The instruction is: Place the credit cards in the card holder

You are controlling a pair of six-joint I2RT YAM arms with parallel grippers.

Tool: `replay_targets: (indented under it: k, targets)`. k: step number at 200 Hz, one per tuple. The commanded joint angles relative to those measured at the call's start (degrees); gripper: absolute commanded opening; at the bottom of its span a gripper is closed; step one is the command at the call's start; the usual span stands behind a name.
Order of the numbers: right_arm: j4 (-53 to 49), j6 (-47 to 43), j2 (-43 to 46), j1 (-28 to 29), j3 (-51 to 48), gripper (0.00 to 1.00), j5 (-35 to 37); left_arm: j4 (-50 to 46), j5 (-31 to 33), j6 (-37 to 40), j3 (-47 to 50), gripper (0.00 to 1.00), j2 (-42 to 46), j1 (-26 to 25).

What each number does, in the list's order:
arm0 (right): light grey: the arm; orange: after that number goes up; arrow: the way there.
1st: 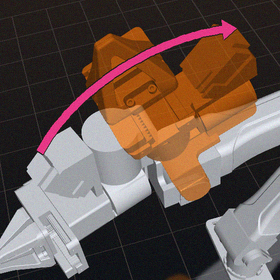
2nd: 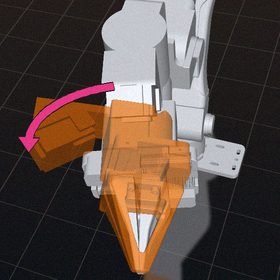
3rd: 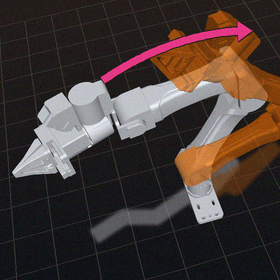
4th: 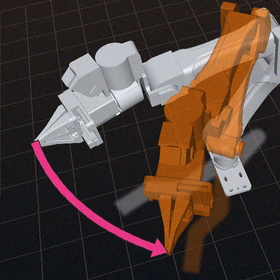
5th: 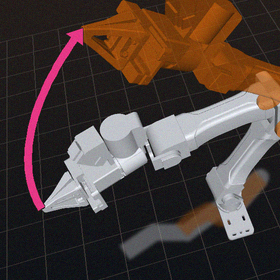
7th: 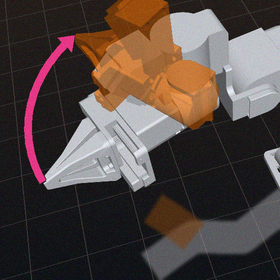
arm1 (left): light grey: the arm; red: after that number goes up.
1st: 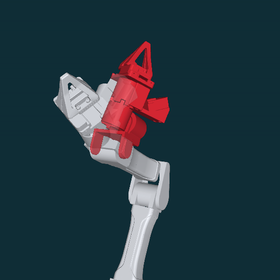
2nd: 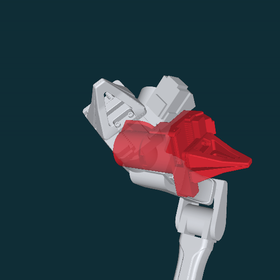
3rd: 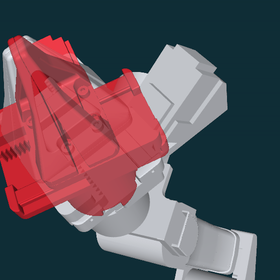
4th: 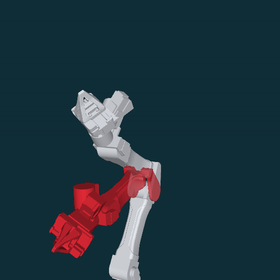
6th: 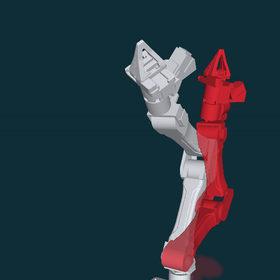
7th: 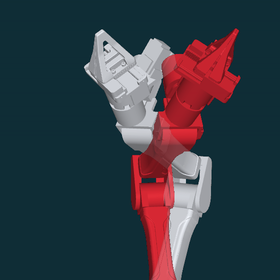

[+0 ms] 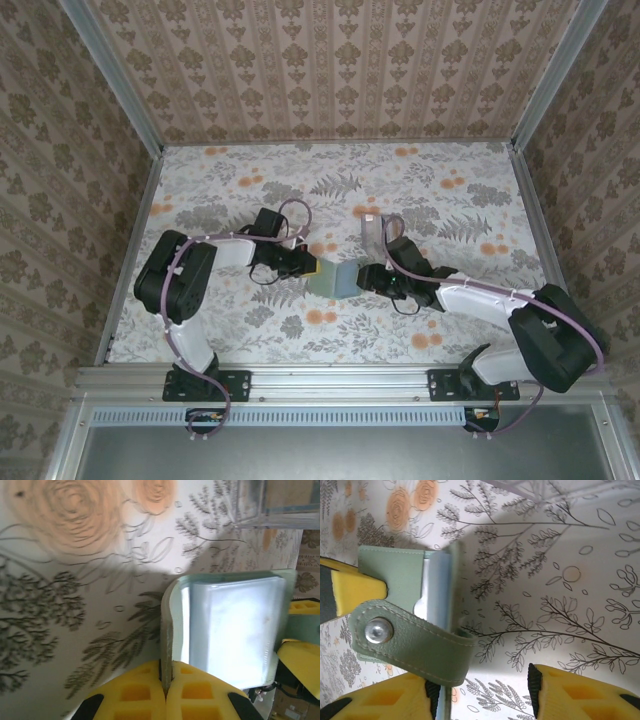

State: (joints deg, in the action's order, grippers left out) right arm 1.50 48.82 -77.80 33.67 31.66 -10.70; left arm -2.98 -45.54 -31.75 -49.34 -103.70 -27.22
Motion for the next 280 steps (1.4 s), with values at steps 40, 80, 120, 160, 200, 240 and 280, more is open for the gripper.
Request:
replay_targets:
  k: [40,80,120,160,200,240,280]
  targets:
    - [13.6,4.4,-4.01,-0.89,-2.63,0.43,-9.2,2.42,-1.73,0.05,1.33,0.0,-0.6,0.6]
    - [15.07,2.54,-4.51,-0.93,-2.82,0.4,-9.75,4.13,-2.16,-0.51,2.19,0.0,-1.23,0.68]
    - [18.08,3.53,-2.8,-0.95,-3.9,0.46,-10.17,3.98,-2.15,-0.26,2.84,0.0,-0.45,0.68]
    - [20.95,-0.05,-3.21,-0.37,-2.37,0.59,-14.99,3.38,-2.55,-1.4,3.18,0.0,1.9,0.69]
    - [26.2,0.48,-11.95,2.32,1.94,0.87,-18.9,5.84,-2.93,-5.84,4.16,0.0,4.35,-0.38]
    - [24.82,0.73,-16.67,4.59,5.0,0.87,-15.14,10.57,-4.69,-12.16,5.05,0.0,3.52,-1.75]
    - [20.69,-0.19,-18.48,5.1,6.03,0.75,-13.3,11.77,-4.58,-14.57,6.93,0.0,6.26,-1.69]
